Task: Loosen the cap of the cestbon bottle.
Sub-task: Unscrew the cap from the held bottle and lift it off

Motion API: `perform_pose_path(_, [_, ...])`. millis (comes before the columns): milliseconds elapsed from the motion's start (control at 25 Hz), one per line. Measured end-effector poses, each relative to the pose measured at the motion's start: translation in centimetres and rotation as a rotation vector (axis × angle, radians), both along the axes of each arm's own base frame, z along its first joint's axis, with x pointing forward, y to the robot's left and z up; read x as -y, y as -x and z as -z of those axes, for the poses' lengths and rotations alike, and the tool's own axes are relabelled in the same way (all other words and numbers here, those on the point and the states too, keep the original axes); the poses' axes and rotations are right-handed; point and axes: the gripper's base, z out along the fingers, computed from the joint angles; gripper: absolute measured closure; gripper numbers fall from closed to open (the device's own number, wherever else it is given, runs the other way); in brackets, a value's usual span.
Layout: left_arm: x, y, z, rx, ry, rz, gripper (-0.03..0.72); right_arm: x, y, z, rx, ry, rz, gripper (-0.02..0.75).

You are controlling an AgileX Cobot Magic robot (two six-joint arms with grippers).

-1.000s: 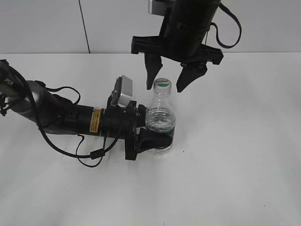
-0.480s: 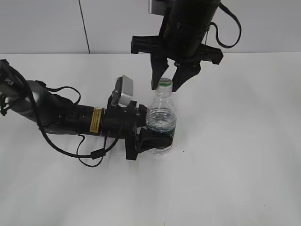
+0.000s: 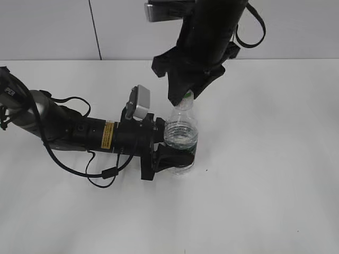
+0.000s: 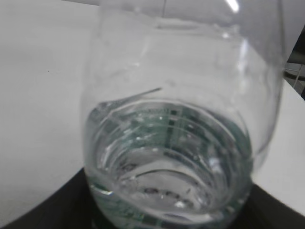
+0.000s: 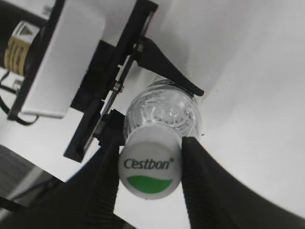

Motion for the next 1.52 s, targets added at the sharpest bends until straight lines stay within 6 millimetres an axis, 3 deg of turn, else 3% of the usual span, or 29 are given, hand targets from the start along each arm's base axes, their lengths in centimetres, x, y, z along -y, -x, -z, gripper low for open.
perform_pose_path(280, [-0.01, 0.07, 0.03, 0.005, -0.004, 0.010, 0.273, -0.08, 0.05, -0.02, 0.144, 0.020, -0.507, 0.433])
perform_pose_path(680, [-0.02, 0.09, 0.03, 0.007, -0.009, 0.013, 0.273, -0.09, 0.06, -0.02, 0.269, 0.043, -0.933, 0.433])
perform_pose_path(1520, [-0.02, 0.08, 0.02, 0.008, -0.009, 0.013, 0.273, -0.08, 0.05, -0.02, 0.290, 0.048, -1.002, 0.421])
